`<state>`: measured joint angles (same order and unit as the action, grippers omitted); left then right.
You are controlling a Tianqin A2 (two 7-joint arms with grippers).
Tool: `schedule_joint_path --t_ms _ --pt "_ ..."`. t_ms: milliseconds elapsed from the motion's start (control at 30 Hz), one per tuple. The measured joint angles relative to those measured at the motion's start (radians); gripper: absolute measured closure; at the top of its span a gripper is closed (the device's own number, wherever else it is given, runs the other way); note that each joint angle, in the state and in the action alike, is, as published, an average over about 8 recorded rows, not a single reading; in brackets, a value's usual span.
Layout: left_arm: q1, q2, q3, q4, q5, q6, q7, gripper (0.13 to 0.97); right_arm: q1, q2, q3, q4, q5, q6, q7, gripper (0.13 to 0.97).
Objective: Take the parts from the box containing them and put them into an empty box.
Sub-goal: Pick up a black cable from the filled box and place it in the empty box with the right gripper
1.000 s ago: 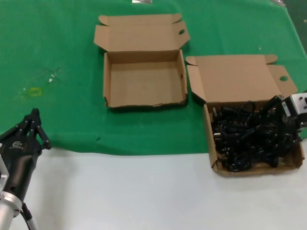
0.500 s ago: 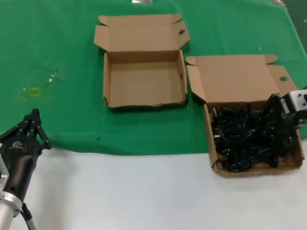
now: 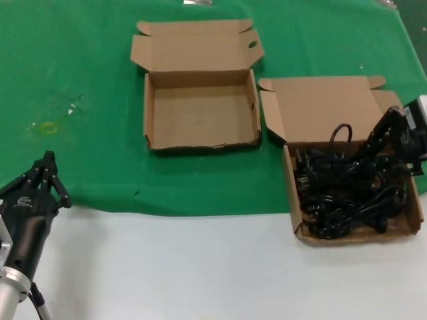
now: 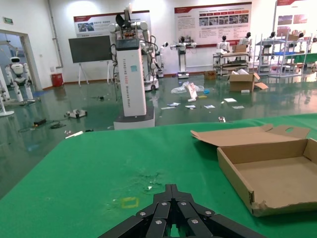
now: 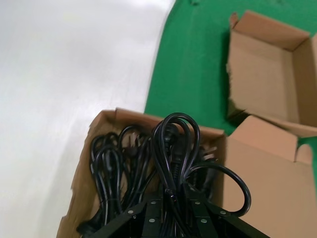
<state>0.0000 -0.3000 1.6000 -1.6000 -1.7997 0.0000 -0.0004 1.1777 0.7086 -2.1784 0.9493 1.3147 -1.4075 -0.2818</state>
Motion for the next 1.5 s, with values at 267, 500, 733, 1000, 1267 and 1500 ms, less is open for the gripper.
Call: schedule_joint_path --t_ms 267,500,733,1000,1267,1500 --pt "0.000 0.000 0.000 0.000 0.000 0.000 0.000 0.953 0.028 -0.034 0.019 -0.020 0.020 0.013 0.038 0.882" --pt "0.000 0.000 0.000 0.000 0.000 0.000 0.000 0.953 0.037 -0.099 0.015 -0.058 0.010 0.081 0.044 0.882" --pt "0.000 0.000 0.000 0.000 0.000 0.000 0.000 0.953 0.044 -0.180 0.005 -0.098 0.000 0.157 0.033 0.883" --pt "0.000 0.000 0.000 0.000 0.000 0.000 0.000 0.953 0.066 -0.290 -0.001 -0.197 -0.002 0.251 -0.004 0.883" --pt "0.000 0.000 0.000 0.000 0.000 0.000 0.000 0.953 0.092 -0.411 0.005 -0.350 0.013 0.352 -0.067 0.883" --pt "0.000 0.000 0.000 0.000 0.000 0.000 0.000 0.953 0.116 -0.508 0.020 -0.482 0.034 0.433 -0.142 0.883"
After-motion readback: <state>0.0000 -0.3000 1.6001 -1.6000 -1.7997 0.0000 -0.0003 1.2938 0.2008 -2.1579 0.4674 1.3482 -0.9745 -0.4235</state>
